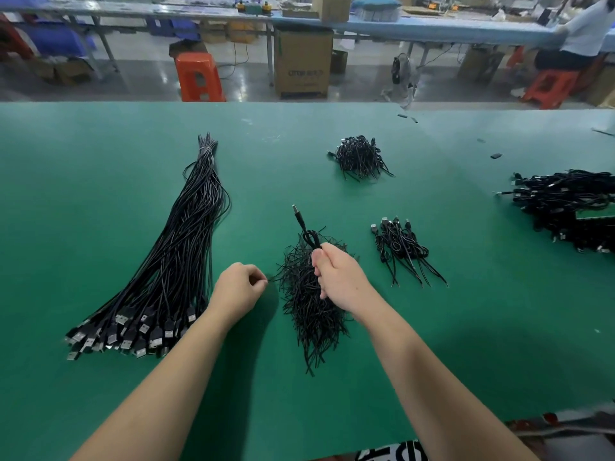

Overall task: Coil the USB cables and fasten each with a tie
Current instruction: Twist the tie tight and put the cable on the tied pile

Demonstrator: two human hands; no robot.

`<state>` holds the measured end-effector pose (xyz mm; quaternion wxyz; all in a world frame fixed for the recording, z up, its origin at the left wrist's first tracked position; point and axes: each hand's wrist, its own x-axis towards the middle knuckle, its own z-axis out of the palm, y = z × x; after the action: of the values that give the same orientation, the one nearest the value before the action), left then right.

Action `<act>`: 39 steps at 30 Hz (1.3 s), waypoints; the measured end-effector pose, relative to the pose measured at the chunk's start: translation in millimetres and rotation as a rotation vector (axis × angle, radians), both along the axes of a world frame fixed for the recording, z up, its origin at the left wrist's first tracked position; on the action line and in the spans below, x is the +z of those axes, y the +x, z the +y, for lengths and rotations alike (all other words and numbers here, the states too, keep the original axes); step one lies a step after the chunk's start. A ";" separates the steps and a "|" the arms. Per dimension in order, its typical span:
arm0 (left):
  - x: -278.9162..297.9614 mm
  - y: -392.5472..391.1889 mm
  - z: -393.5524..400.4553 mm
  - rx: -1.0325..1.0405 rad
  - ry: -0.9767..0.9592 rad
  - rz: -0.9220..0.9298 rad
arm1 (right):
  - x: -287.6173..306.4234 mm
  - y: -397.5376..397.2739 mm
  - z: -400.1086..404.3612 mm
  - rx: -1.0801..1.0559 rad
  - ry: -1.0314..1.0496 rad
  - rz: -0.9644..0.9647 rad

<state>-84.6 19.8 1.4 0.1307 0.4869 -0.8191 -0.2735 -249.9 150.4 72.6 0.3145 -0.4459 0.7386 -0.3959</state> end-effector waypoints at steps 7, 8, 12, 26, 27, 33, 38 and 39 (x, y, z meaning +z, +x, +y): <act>18.4 7.8 20.3 0.041 -0.024 -0.028 | -4.2 0.7 2.1 -0.062 0.003 0.023; 19.1 9.5 22.9 0.061 -0.016 -0.028 | -4.7 0.9 2.5 -0.059 -0.003 0.010; 15.1 17.4 28.8 0.124 0.020 -0.087 | -5.2 7.1 3.8 -0.017 -0.020 -0.006; 28.0 26.6 48.0 0.366 -0.155 0.172 | -4.3 27.9 9.0 0.156 -0.020 0.065; 34.6 22.5 51.8 0.358 -0.161 0.248 | -6.5 31.1 7.7 0.178 -0.023 0.051; 58.0 7.7 79.6 0.222 -0.143 0.543 | -19.4 41.0 0.1 0.193 0.002 -0.089; 55.1 11.0 82.0 0.185 -0.128 0.556 | -21.6 42.7 -3.2 0.137 -0.002 -0.276; 53.6 11.9 82.4 0.173 -0.137 0.550 | -21.6 42.4 -3.3 0.125 -0.017 -0.305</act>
<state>-72.7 102.2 54.9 0.4033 0.4525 -0.7250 -0.3270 -207.5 147.1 51.0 0.4431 -0.4282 0.6497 -0.4451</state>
